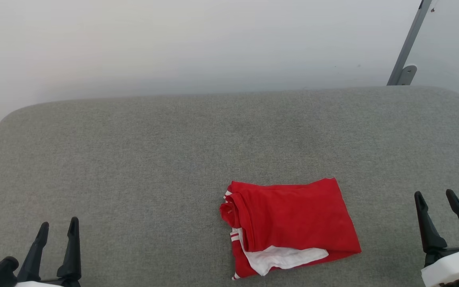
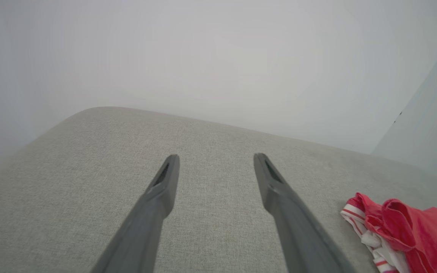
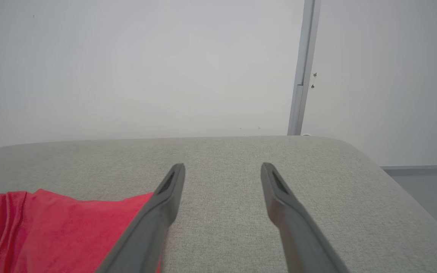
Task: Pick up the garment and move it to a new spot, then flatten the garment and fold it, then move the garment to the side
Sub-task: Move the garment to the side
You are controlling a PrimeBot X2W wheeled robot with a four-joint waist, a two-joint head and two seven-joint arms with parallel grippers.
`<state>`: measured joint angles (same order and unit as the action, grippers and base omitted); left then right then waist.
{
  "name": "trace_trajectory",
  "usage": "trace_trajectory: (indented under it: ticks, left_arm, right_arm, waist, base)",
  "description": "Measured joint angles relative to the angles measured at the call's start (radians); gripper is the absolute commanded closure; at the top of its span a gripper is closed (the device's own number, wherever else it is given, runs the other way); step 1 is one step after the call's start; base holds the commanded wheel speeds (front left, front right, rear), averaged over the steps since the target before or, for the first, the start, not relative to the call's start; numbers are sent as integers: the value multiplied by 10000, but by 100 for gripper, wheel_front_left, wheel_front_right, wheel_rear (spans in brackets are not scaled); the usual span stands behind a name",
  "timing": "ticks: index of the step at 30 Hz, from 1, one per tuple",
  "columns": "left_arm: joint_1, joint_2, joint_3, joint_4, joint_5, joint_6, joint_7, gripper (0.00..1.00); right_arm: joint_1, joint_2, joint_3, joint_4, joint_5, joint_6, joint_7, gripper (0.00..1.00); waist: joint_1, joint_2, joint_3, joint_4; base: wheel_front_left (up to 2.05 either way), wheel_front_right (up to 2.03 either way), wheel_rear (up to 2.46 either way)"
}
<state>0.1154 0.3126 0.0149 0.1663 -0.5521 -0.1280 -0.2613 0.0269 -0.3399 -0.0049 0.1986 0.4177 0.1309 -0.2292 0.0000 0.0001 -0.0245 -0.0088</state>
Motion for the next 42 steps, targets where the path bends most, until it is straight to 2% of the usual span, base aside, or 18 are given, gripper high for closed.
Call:
trace_trajectory:
  ticks: [5, 12, 19, 22, 24, 31, 38, 42]
  left_arm:
    - [-58, -2, -136, 13, -38, 2, 0, 0]
    - [-209, 19, -326, -38, -42, 0, 0, 0]
    - [-315, 42, -535, -115, -96, 0, 0, 0]
    - [-383, 8, -681, -109, -119, 0, 0, 0]
    - [-425, 4, -731, -100, -119, 0, 0, 0]
    - [-662, -36, -955, 36, -274, 0, 0, 0]
    - [-814, -46, -1110, 144, -391, 0, 0, 0]
    - [-972, -52, -1225, 174, -481, 0, 0, 0]
  right_arm:
    - [0, -2, 0, -38, 21, 0, 100, 0]
    - [-259, -102, 351, -79, 318, 0, 765, 0]
    - [-948, -767, 1430, 90, 1246, 0, 2623, 0]
    - [-1404, -1227, 1902, 395, 1680, -2, 3440, 0]
    - [-1496, -1333, 2052, 491, 1756, 0, 3651, 0]
    - [-2229, -1939, 3154, 1275, 2663, 0, 5563, 0]
    - [-2953, -2102, 4276, 2082, 3459, 0, 7417, 0]
    - [-3629, -2025, 4543, 2842, 3904, 2, 8282, 0]
  waist:
    - [0, 0, 26, 33]
    - [0, -1, 130, 219]
    - [0, 0, 281, 622]
    - [0, 0, 402, 804]
    - [0, 0, 447, 869]
    - [0, 0, 759, 1336]
    - [0, 0, 1010, 1667]
    - [0, 0, 1143, 1811]
  base:
    - [0, 0, 0]
    - [0, 0, 0]
    - [0, 0, 0]
    - [0, 0, 0]
    - [0, 0, 0]
    - [0, 0, 0]
    - [0, 0, 0]
    - [0, 0, 0]
